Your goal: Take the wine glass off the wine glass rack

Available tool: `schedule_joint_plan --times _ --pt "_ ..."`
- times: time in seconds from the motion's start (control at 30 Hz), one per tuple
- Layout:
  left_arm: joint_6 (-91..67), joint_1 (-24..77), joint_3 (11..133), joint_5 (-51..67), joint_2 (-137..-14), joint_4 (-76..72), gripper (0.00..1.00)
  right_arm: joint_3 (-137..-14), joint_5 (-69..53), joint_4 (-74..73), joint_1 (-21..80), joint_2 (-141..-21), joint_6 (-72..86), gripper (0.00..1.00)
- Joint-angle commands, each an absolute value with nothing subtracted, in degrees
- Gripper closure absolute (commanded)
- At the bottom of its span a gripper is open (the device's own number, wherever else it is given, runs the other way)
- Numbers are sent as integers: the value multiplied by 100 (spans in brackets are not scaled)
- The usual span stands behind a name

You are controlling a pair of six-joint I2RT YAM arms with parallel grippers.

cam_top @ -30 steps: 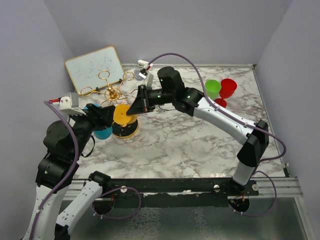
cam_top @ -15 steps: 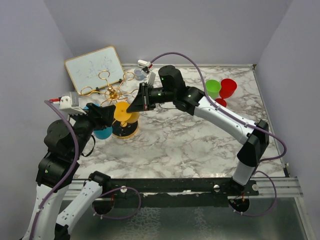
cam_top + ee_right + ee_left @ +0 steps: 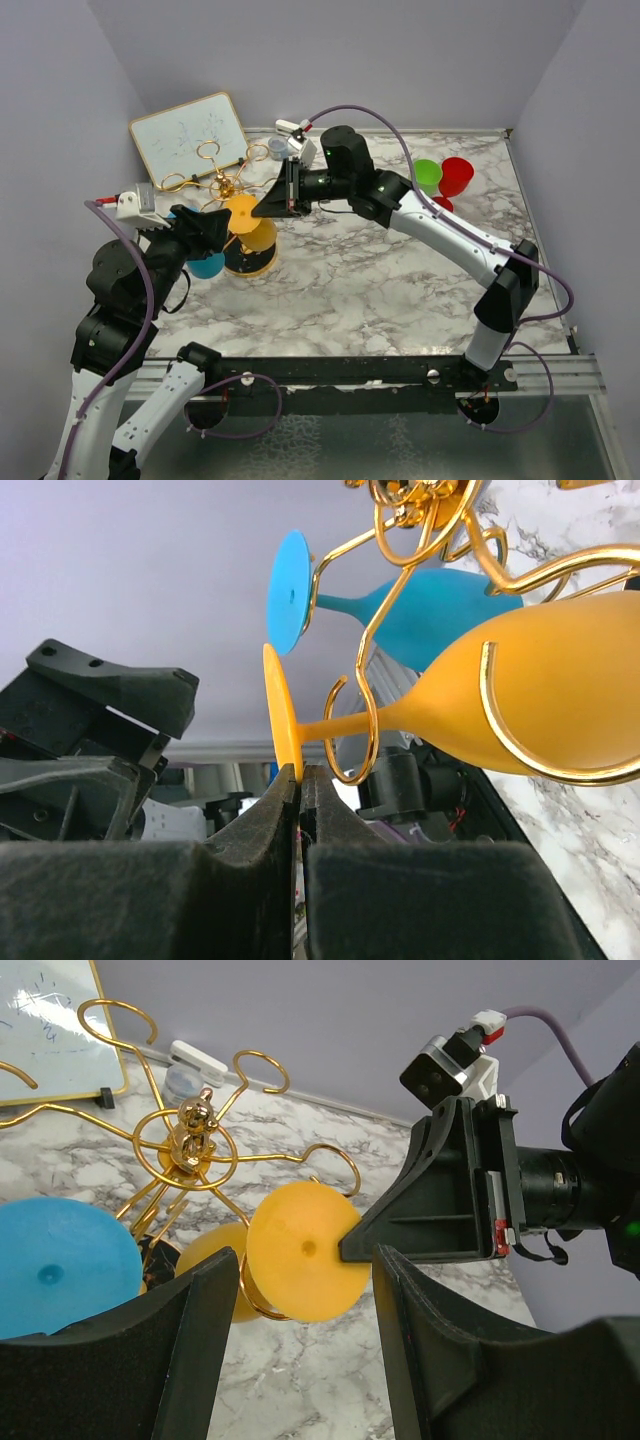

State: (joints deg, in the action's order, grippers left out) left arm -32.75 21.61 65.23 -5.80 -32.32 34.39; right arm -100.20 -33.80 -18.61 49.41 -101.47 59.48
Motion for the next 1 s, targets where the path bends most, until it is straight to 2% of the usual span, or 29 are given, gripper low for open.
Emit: schedule_joint_plan --times 0.0,0.97 --pt "-3364 2159 6731 -488 -3234 3342 42 -10163 -3403 -1561 4861 -10230 6302 99" --pt "-3443 2161 6618 -389 -3341 3258 42 -10942 -4018 -1538 4867 -11011 6461 99"
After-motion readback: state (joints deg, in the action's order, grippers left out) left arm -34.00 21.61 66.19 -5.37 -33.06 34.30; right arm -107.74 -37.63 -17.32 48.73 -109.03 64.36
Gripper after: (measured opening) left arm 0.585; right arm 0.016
